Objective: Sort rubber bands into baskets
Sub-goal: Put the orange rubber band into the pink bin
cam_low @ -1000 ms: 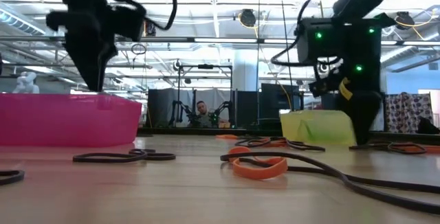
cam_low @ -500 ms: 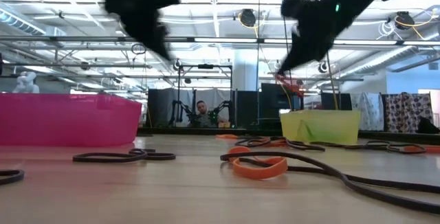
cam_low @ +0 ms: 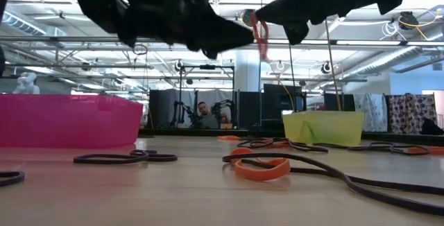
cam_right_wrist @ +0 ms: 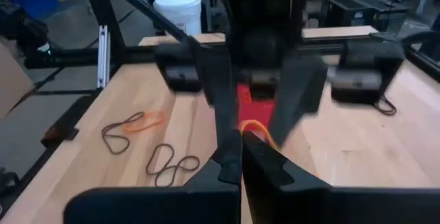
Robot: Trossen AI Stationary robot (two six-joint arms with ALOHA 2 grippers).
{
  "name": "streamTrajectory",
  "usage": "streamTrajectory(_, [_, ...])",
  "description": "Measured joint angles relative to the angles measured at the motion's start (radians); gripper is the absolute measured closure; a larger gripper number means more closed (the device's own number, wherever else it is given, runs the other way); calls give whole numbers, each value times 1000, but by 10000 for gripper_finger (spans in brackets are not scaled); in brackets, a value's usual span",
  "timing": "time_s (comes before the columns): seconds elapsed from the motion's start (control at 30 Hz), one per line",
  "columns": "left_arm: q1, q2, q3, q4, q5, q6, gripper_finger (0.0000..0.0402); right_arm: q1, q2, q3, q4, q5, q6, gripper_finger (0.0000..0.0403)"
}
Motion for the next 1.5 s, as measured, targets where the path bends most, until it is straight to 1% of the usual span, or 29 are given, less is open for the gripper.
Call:
streamTrajectory(0.07, [6,40,0,43,0,0,283,0,0,0,-5,-2,-3,403])
streamTrajectory(0.2, [11,76,0,76,0,-1,283,-1,0,0,-4,-2,-4,403])
streamTrajectory(0.37, [12,77,0,77,0,2,283,-1,0,0,-20,-2,8,403])
streamTrajectory(0.47, [12,77,0,80,0,32,283,-1,0,0,-38,-2,18,402])
streamTrajectory(0.67, [11,77,0,104,-35,54,283,-1,0,0,-60,-2,55,402])
streamTrajectory(0.83, [11,77,1,126,-41,96,283,-1,0,0,-63,-2,71,402])
streamTrajectory(1.2, [11,77,1,143,-42,98,283,-1,0,0,-67,-2,68,402])
streamTrajectory(1.33, [11,77,1,189,-42,98,283,-2,0,0,-58,-2,64,402])
streamTrajectory(1.5, [11,77,1,208,-42,98,283,-1,0,0,-42,1,49,402])
